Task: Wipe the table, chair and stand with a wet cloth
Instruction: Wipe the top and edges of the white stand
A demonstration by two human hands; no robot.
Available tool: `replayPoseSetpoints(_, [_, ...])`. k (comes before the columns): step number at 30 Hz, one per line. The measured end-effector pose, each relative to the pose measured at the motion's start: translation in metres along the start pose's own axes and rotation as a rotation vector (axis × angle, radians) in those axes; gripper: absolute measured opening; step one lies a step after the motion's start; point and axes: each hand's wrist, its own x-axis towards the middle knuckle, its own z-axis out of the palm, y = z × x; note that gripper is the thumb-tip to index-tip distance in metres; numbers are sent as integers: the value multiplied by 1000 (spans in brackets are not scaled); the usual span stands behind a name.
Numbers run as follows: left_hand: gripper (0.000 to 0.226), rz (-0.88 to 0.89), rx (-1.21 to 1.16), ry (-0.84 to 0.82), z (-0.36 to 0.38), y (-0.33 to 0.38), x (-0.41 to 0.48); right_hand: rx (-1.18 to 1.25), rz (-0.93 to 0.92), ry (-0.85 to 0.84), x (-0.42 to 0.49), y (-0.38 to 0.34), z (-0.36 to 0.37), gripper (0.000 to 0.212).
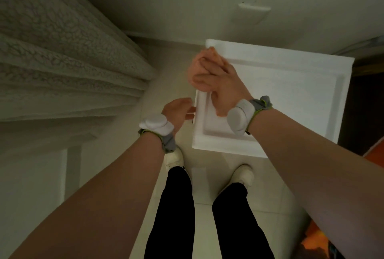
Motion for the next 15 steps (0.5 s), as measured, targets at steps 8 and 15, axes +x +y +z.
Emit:
replayPoseSetpoints(8, [38,285,298,93,-9,26,11,55,128,-267,-29,-24,4,62])
replayPoseSetpoints(15, [30,345,553,29,9,24,3,7,116,-413,-81,-63,20,60])
